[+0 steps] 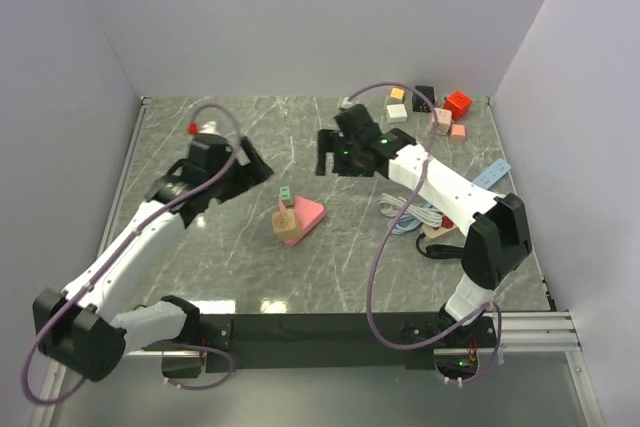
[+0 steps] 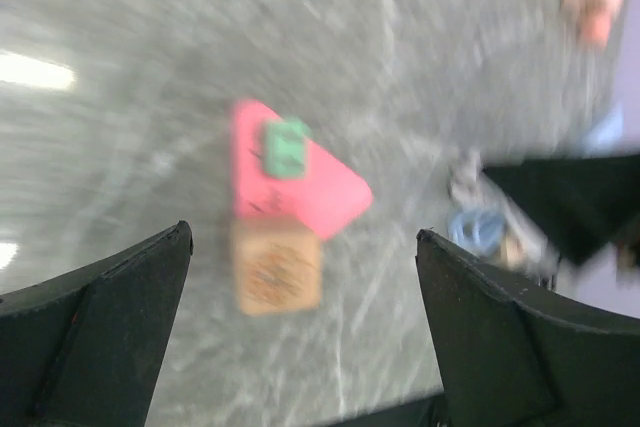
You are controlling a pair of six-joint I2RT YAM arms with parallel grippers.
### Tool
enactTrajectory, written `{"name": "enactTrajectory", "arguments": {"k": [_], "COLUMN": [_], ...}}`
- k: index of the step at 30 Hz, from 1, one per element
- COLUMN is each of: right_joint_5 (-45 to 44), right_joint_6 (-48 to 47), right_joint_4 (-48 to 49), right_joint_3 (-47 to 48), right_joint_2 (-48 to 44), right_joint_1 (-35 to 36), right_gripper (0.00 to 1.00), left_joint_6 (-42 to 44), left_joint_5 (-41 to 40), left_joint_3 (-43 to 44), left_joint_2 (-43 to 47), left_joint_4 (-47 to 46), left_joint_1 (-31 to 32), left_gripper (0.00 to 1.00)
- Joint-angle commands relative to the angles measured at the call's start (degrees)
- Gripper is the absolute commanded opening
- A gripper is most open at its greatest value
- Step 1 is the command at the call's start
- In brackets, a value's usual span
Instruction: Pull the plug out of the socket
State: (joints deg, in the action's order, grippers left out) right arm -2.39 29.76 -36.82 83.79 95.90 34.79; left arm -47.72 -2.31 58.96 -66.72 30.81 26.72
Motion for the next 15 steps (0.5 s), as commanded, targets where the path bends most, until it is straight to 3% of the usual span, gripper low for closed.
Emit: {"name": "enactTrajectory", "arguments": {"k": [1, 8, 15], "right_joint_5": [-0.16, -6.83, -14.21], "right_joint_6": [-1.37, 2.3, 6.1], "right_joint_4": [-3.77, -11.07, -19.15], "right_joint_3": [5.93, 14.89, 23.95], "right_joint_2": [3.05, 12.01, 21.77], "right_joint_1": [7.28, 18.2, 24.1], "right_gripper": [0.96, 1.0, 1.0], "left_joint_6": [-0.27, 0.35, 0.35], "left_joint_5": [0.17, 7.13, 11.01], "left_joint_3": [-3.58, -10.7, -14.13], "left_joint_2": [3.87, 6.86, 7.3], "left_joint_4": [2.68, -0.22, -2.51], "left_joint_1": [-9.28, -20.9, -23.2], "left_gripper": [0.99, 0.99, 0.99]}}
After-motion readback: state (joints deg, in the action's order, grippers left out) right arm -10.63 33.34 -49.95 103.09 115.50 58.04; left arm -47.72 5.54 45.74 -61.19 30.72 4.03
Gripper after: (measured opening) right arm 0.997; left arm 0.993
